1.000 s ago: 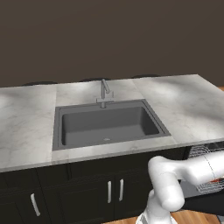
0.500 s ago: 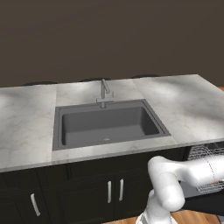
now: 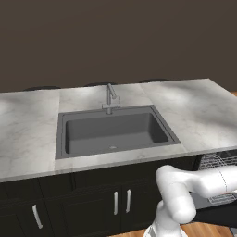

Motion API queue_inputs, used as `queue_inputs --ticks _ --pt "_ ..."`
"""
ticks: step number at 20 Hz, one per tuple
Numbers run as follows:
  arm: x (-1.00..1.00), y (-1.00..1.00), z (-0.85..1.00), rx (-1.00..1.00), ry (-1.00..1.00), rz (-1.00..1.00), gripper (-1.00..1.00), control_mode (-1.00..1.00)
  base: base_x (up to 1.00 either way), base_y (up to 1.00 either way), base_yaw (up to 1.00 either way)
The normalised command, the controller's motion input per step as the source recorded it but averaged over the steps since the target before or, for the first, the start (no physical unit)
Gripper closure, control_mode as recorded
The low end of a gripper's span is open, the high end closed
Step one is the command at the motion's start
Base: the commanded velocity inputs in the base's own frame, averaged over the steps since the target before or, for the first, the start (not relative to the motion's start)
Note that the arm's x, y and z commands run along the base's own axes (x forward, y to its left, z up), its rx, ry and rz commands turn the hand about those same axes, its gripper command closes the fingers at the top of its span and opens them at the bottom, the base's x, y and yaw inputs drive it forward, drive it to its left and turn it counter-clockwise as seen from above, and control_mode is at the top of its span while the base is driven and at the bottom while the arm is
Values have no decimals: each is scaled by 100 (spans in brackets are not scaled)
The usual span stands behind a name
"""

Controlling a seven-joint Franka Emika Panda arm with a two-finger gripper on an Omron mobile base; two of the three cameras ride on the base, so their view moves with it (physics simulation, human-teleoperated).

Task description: Pick up the cup and bowl from the counter, place them in the dishwasher, and close the dishwasher door.

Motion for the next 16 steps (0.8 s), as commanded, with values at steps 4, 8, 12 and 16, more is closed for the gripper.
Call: queue_inputs --ticks 4,8,12,16 --pt "58 -21 -5 0 0 -5 -100 -100 0 0 0" --pt "63 -12 -2 0 -1 -5 -100 -100 0 0 0" --pt "71 -5 0 0 -5 -8 -100 -100 0 0 0" --pt "83 0 0 0 -6 -11 -100 -100 0 0 0"
